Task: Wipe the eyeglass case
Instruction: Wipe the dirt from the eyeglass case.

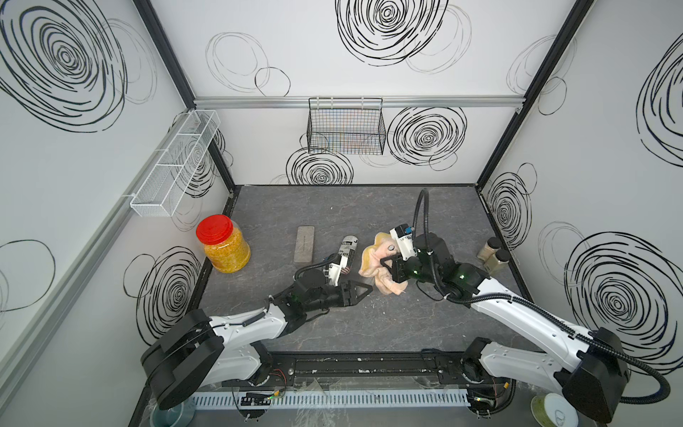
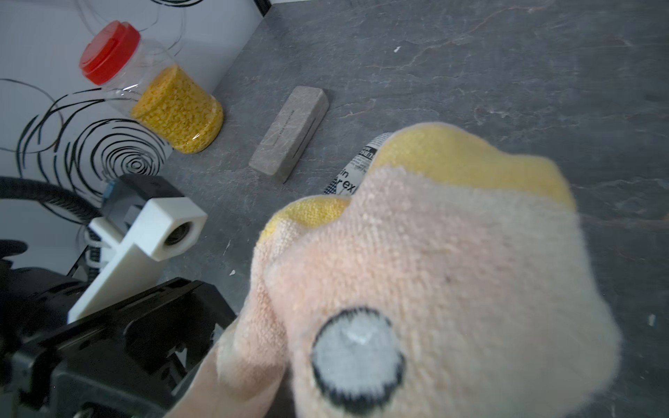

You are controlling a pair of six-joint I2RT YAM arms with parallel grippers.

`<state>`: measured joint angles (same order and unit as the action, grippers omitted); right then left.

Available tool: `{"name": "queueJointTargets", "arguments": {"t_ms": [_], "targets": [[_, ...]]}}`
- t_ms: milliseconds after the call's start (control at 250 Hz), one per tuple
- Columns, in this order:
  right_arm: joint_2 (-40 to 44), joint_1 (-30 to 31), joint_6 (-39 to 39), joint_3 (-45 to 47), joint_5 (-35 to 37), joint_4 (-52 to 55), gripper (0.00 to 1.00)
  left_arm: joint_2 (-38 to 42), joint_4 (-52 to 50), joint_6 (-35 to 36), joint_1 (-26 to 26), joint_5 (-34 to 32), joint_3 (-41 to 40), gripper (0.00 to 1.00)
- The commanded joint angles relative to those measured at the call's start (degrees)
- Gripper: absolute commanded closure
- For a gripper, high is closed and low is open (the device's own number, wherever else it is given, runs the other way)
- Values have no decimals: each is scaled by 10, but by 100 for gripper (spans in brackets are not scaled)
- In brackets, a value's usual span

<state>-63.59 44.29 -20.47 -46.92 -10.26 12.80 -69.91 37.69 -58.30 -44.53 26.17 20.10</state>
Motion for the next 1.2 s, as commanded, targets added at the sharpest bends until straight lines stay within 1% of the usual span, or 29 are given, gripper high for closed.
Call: {"name": "queueJointTargets", "arguments": {"t_ms": [0, 68, 124, 172, 216, 220, 256, 312, 356, 400, 475, 579, 667, 763, 819, 871, 951, 995, 1067, 1199], "targets": [[-3, 31, 11, 0, -91, -25, 100, -4, 77, -1, 3, 18, 17, 44], [-3, 36, 10, 8, -122, -36, 100, -7, 76, 0, 3, 19, 18, 44], [0, 36, 9, 13, -109, -34, 100, -8, 77, 0, 3, 21, 19, 44], [4, 35, 7, 16, -51, -20, 100, -5, 78, 1, 3, 22, 16, 44], [7, 33, -4, 12, 29, 4, 100, -2, 82, 2, 3, 24, 14, 44], [7, 32, -7, 11, 36, 6, 100, -1, 82, 2, 3, 24, 14, 43], [11, 24, -19, 8, 91, 25, 100, 4, 84, 3, 3, 26, 11, 44], [18, -3, -31, 6, 130, 43, 100, 13, 78, 9, 3, 32, 8, 44], [24, -27, -37, 8, 130, 46, 100, 21, 71, 15, 3, 35, 7, 44], [31, -51, -35, 15, 114, 39, 100, 28, 68, 22, 3, 40, 6, 44], [41, -65, -8, 24, 39, 9, 100, 38, 66, 26, 3, 46, 4, 44], [46, -37, -4, 31, -54, -27, 100, 46, 63, 28, 4, 47, 4, 44], [47, 13, 10, 36, -91, -51, 100, 46, 63, 30, 5, 48, 2, 44], [34, 27, 3, 33, -131, -49, 100, 44, 70, 32, 5, 53, 1, 44], [30, 27, 1, 33, -117, -41, 100, 43, 71, 36, 5, 55, 1, 44], [30, 28, -1, 33, -55, -25, 100, 43, 73, 39, 5, 58, 0, 44], [33, 19, -21, 25, 72, 14, 100, 47, 76, 47, 4, 62, -3, 44], [37, 4, -31, 23, 112, 29, 100, 52, 78, 53, 4, 64, -8, 44], [45, -34, -44, 25, 120, 39, 100, 61, 89, 57, 4, 68, -17, 44], [80, -96, -45, 40, 68, 19, 100, 82, 102, 56, 6, 77, -26, 44]]}}
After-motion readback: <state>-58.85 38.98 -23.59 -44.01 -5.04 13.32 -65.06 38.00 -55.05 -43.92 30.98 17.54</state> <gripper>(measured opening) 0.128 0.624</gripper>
